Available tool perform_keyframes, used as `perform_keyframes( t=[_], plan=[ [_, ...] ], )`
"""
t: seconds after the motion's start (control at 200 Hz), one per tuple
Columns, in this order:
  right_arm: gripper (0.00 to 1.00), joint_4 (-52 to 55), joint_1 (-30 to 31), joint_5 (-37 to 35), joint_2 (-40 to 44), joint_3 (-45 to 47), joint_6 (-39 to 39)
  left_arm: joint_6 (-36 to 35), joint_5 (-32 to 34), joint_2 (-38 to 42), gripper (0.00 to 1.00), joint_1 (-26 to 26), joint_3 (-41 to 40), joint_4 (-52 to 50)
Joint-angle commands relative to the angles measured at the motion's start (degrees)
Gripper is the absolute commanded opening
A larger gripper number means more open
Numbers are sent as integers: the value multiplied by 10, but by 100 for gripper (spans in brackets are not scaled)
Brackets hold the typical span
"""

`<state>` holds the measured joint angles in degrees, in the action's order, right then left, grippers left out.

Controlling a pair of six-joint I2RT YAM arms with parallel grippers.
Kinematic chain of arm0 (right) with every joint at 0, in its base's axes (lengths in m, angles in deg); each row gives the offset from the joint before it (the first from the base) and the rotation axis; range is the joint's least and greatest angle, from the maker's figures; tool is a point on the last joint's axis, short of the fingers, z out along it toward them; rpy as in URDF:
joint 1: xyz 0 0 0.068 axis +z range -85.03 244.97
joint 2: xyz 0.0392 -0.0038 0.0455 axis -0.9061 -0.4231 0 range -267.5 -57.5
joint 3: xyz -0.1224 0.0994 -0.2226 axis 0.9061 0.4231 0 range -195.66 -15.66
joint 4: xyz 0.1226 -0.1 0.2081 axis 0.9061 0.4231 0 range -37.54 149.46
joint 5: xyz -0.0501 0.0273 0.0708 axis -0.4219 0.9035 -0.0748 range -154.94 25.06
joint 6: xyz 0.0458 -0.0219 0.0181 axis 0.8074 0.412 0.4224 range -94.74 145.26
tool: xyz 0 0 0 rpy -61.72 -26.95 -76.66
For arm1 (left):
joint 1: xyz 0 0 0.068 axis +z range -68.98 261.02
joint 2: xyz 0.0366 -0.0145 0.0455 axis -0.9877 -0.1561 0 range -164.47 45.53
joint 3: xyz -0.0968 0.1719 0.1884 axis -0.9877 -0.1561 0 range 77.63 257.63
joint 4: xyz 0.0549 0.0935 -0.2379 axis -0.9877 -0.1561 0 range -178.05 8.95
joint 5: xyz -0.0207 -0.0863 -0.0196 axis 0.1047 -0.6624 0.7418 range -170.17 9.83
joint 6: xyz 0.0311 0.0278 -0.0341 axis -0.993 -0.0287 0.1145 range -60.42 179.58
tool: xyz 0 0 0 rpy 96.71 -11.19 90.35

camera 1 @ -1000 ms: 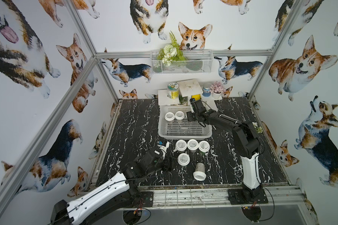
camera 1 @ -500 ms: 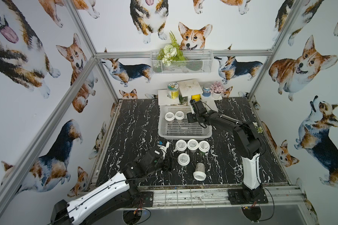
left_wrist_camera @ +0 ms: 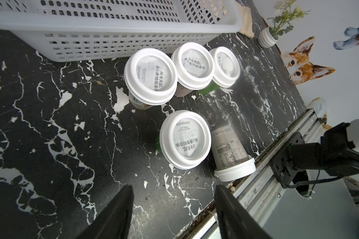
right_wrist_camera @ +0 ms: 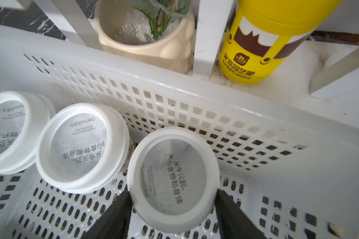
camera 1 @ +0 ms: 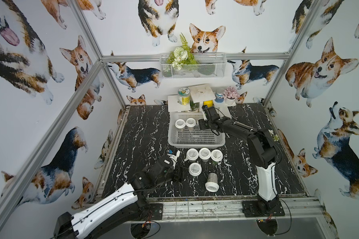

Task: Put the yogurt in the basket
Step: Place the yogurt in the basket.

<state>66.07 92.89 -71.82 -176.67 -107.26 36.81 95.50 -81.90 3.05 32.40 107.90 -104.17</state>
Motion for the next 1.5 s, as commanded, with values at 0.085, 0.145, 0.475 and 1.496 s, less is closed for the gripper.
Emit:
perform_keyframes(
  t=[0.085, 0.145, 0.475, 1.496],
  plan=[
    [68, 3, -2, 21, -5, 0, 5, -3, 1, 0, 68, 0, 1, 8],
    [68, 1, -2, 21, -4, 1, 4, -3, 1, -1, 68, 1, 0, 7],
    [69, -2, -1, 30, 2, 5, 5, -3, 2, -2, 68, 0, 2, 7],
    [92, -12, 6, 8, 40, 20, -6, -6, 0, -7, 68, 0, 8, 3]
  ],
)
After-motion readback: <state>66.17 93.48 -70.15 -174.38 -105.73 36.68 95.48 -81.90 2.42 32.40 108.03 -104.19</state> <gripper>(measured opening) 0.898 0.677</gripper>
